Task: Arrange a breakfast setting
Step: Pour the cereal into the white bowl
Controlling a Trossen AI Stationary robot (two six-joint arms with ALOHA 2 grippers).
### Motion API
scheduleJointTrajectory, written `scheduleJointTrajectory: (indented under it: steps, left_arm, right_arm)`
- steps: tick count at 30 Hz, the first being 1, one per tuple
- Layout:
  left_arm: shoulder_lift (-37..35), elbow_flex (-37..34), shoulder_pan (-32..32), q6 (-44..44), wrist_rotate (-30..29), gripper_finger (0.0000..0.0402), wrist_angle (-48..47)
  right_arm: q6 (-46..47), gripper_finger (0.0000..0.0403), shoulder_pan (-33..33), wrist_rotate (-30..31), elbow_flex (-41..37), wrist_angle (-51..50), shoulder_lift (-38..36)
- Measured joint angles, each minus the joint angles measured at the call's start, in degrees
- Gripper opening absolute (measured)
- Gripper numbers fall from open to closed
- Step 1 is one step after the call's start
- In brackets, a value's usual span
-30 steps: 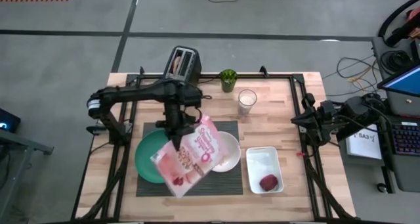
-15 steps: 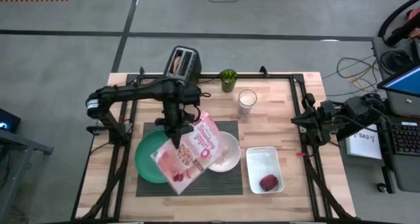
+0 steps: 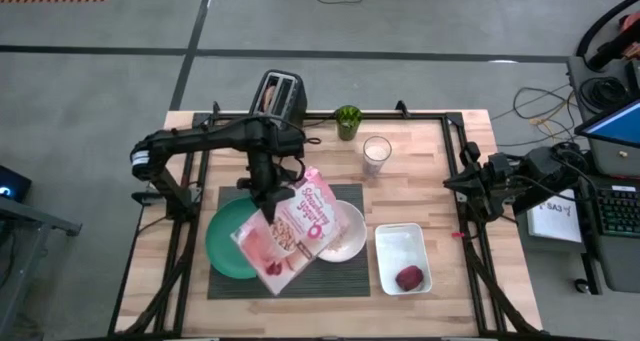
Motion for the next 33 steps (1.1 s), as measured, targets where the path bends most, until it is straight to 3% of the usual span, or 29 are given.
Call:
scheduleJointTrajectory:
  steps: [33]
  left_arm:
    - [0.2,0.0,-0.3,5.1,-7.2,0.0,-0.5]
  right_arm:
    - [-0.9,0.0022,0.0,0.2,0.0,0.5,0.0]
